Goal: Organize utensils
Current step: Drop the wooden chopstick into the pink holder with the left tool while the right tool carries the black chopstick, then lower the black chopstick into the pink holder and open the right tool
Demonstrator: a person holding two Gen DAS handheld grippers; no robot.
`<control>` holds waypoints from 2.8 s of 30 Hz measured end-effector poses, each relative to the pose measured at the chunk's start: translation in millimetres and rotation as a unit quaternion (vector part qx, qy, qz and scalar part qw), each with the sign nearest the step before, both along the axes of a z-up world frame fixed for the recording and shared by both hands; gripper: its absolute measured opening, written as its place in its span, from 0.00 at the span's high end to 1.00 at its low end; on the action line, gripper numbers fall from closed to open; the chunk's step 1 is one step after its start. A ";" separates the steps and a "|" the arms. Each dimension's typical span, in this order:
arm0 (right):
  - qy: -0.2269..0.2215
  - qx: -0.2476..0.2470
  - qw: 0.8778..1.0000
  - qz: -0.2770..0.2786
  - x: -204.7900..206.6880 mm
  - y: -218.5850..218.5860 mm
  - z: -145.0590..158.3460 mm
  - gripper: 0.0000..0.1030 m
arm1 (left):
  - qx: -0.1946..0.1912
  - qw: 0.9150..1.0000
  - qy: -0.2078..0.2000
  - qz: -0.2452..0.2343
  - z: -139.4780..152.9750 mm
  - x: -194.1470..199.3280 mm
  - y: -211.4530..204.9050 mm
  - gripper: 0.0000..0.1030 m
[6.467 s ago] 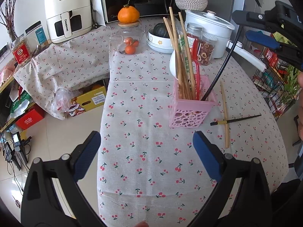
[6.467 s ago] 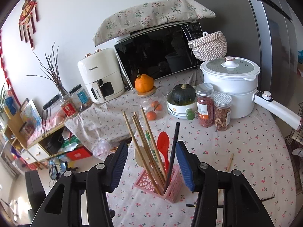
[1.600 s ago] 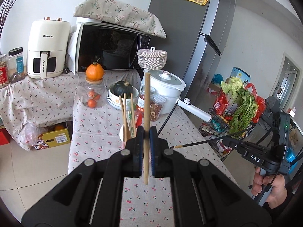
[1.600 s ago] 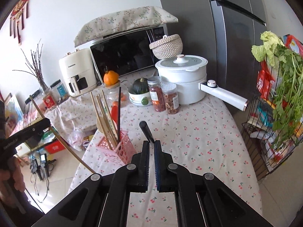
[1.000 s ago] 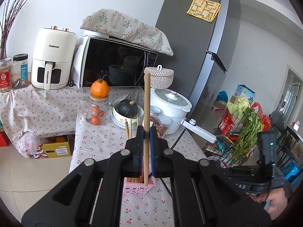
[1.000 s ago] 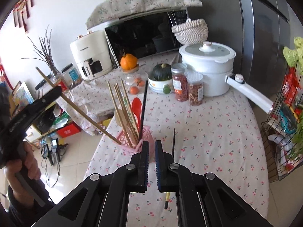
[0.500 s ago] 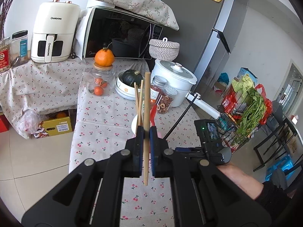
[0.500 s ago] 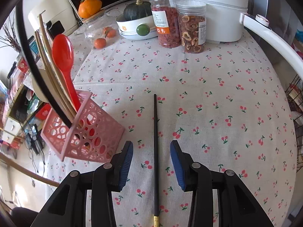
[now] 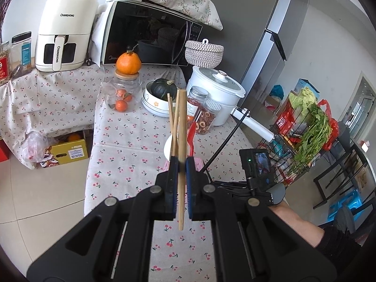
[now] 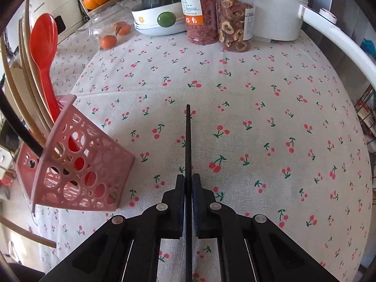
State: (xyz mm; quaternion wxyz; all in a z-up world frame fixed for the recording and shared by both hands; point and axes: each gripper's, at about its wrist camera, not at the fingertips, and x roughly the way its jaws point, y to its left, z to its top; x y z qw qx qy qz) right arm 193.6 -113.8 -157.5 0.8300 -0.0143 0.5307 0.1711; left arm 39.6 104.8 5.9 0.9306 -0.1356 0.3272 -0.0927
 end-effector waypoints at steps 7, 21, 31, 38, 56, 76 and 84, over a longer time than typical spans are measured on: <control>-0.079 0.055 0.995 -0.011 -53.3 -45.2 66.9 0.94 | -0.001 1.000 -0.016 0.001 7.2 -4.2 -3.9 0.93; -0.200 0.116 0.973 -0.002 -122.4 -71.3 152.8 0.94 | -0.032 0.987 -0.138 0.080 36.0 -10.6 3.8 0.93; -0.192 0.117 0.974 -0.006 -118.2 -72.1 155.9 0.94 | 0.031 0.989 -0.121 0.075 10.1 26.5 -15.1 0.93; -0.193 0.117 0.974 0.000 -120.8 -71.3 156.5 0.94 | 0.033 0.994 -0.081 0.058 -0.9 43.2 -18.4 0.90; -0.226 0.159 0.961 0.021 -122.4 -34.8 192.5 0.94 | 0.023 0.995 0.038 0.084 -21.4 0.2 11.2 0.09; -0.217 0.163 0.962 0.020 -71.1 30.2 174.6 0.94 | 0.045 0.994 0.087 0.053 -45.7 -9.0 18.8 0.09; -0.240 0.163 0.957 0.016 -81.4 18.6 186.2 0.21 | 0.068 0.991 0.091 0.068 -40.5 -11.5 13.3 0.06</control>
